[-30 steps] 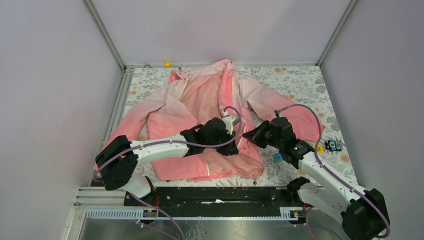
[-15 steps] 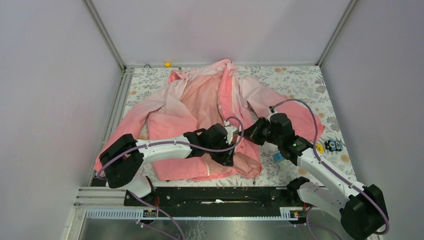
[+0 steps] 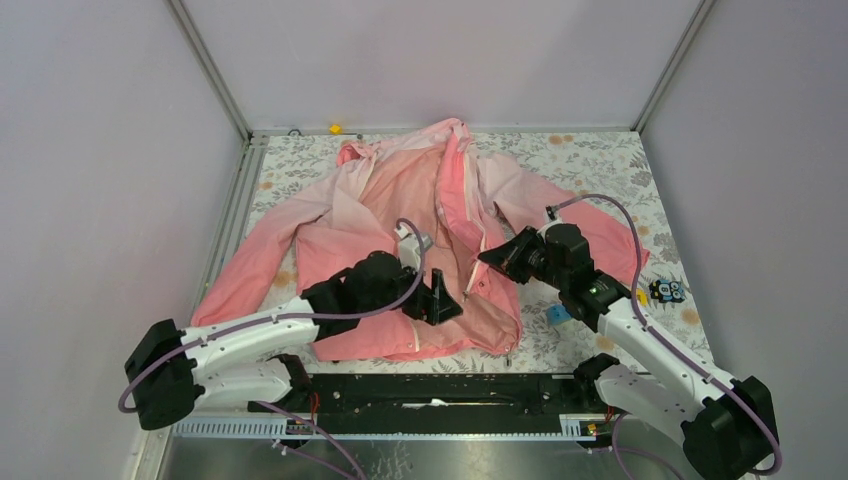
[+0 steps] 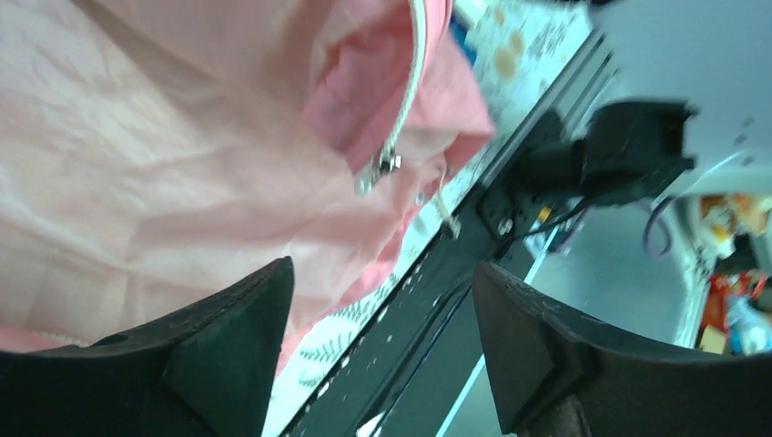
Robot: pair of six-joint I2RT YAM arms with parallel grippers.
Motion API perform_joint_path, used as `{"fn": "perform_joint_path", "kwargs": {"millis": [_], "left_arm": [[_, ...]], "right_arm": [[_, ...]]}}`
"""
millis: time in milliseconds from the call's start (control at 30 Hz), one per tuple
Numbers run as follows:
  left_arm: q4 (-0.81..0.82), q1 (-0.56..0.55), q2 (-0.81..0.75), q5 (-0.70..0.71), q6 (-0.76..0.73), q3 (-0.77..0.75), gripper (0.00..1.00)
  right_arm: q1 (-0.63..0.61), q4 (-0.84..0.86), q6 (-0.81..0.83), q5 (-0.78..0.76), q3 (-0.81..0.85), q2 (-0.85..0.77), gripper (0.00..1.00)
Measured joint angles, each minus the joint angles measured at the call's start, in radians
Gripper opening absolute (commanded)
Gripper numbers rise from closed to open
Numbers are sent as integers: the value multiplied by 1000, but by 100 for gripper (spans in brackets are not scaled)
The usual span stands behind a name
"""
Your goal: Zip up the jacket
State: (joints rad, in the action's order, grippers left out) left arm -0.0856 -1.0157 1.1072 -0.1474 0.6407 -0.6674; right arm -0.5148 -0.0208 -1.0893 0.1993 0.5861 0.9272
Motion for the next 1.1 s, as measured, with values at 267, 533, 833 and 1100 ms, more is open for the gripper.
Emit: {"fn": "perform_joint_path", "kwargs": {"millis": [267, 533, 833, 1100], "left_arm": [[314, 83, -11, -34, 203, 127, 50], [520, 82, 109, -105, 322, 147, 52], [507, 88, 145, -100, 306, 104, 35], [418, 90, 214, -96, 230, -5, 26]], "right_arm": [[0, 10, -26, -15, -4, -3, 0], [0, 35, -53, -21, -18, -2, 0], [0, 82, -37, 7, -54, 5, 0], [0, 111, -5, 55, -57, 14, 0]]}}
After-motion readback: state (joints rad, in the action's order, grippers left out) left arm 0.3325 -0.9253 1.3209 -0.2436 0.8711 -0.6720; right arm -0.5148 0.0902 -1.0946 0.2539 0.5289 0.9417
